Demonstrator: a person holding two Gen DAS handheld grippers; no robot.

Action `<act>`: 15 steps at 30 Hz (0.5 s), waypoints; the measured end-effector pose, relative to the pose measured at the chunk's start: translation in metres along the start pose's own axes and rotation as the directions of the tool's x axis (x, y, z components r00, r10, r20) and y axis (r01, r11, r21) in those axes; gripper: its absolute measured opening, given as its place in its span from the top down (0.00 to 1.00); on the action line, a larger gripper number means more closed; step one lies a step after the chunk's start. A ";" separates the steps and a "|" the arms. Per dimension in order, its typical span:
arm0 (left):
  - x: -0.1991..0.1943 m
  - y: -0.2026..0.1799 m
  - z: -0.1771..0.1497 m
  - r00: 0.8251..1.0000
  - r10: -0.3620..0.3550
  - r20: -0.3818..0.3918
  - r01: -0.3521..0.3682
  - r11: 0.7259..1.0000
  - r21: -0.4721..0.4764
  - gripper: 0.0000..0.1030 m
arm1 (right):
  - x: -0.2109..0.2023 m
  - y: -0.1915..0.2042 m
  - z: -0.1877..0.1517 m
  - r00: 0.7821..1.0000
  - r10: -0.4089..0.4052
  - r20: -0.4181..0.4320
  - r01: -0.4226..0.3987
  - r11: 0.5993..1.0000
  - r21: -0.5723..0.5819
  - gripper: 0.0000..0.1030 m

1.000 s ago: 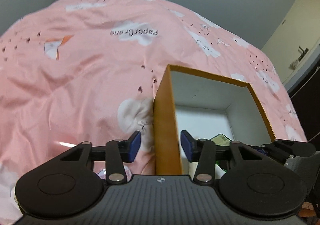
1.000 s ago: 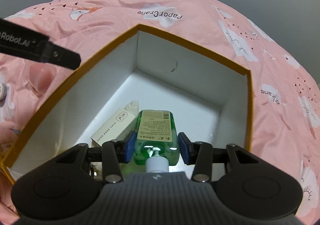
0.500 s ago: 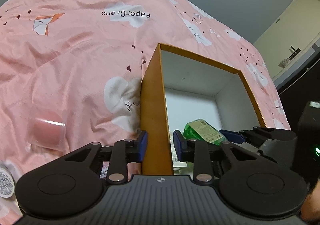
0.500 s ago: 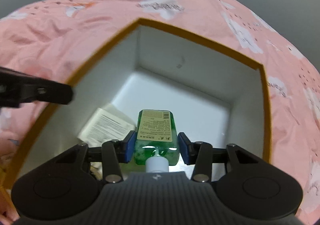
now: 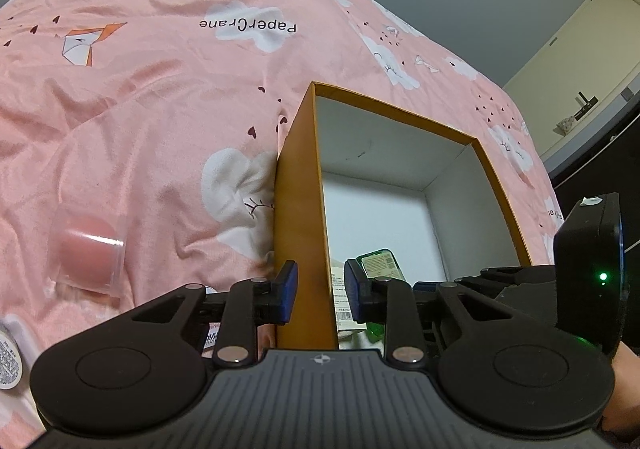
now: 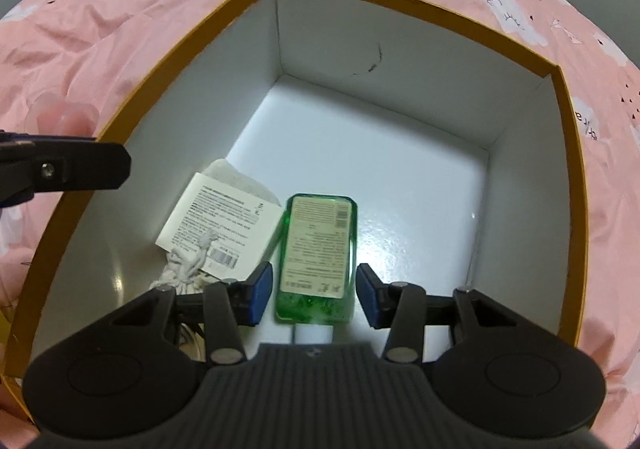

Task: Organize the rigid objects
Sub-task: 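Lower the green soap bottle into the box and open the right tool, then move the right tool to the pink bottle while the left tool approaches the clear cup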

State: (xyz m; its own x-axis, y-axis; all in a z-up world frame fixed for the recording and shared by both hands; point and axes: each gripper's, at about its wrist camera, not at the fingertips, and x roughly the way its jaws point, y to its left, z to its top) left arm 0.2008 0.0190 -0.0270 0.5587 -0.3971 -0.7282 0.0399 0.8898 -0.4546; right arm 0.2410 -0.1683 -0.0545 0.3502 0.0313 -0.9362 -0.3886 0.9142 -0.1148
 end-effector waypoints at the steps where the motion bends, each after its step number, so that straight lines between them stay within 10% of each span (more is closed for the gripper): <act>1: 0.000 0.000 0.000 1.000 0.000 0.000 0.000 1.000 0.000 0.69 | 0.000 0.000 0.000 1.000 0.003 0.000 -0.003 1.000 -0.001 0.55; 15: -0.020 -0.009 -0.001 0.999 0.019 0.047 -0.019 1.000 0.019 0.69 | -0.041 0.013 -0.004 0.986 -0.055 0.159 0.066 0.996 -0.067 0.37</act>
State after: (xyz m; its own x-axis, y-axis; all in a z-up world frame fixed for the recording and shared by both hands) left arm 0.1882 0.0189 -0.0091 0.5973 -0.3696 -0.7118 0.0445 0.9014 -0.4307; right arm 0.2180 -0.1591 -0.0194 0.5019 0.0447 -0.8638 -0.4208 0.8851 -0.1987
